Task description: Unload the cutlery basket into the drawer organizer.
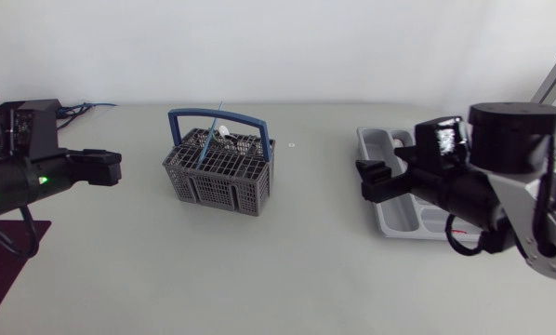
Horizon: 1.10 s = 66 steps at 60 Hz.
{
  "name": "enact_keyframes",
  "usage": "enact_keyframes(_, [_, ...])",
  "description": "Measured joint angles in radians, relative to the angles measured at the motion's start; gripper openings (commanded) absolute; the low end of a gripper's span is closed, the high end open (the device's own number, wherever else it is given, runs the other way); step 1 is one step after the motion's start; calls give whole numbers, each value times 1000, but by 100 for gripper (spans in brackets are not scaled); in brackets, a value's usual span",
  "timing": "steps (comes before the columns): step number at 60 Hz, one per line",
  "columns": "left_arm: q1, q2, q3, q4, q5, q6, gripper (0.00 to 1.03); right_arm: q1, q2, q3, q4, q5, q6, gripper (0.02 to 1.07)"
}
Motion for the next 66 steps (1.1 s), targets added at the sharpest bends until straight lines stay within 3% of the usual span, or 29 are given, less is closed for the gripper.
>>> enact_keyframes(16, [-27, 200, 104, -87, -10, 240, 93, 39, 332, 262, -177, -102, -179, 99])
enact_keyframes(22, [-20, 257, 134, -90, 81, 283, 93, 59, 434, 359, -230, -154, -255, 99])
enact_keyframes(26, [-14, 269, 140, -90, 138, 302, 93, 61, 492, 415, -267, -269, -278, 99])
enact_keyframes(32, [2, 288, 151, -90, 225, 325, 93, 61, 565, 510, -297, -365, -286, 99])
enact_keyframes(40, [16, 315, 160, -82, 272, 356, 93, 57, 657, 640, -310, -423, -285, 98])
enact_keyframes(53, [18, 354, 160, -44, 288, 373, 93, 58, 793, 804, -326, -446, -285, 85])
enact_keyframes(66, [18, 367, 160, -27, 291, 373, 93, 84, 878, 875, -332, -461, -312, 47])
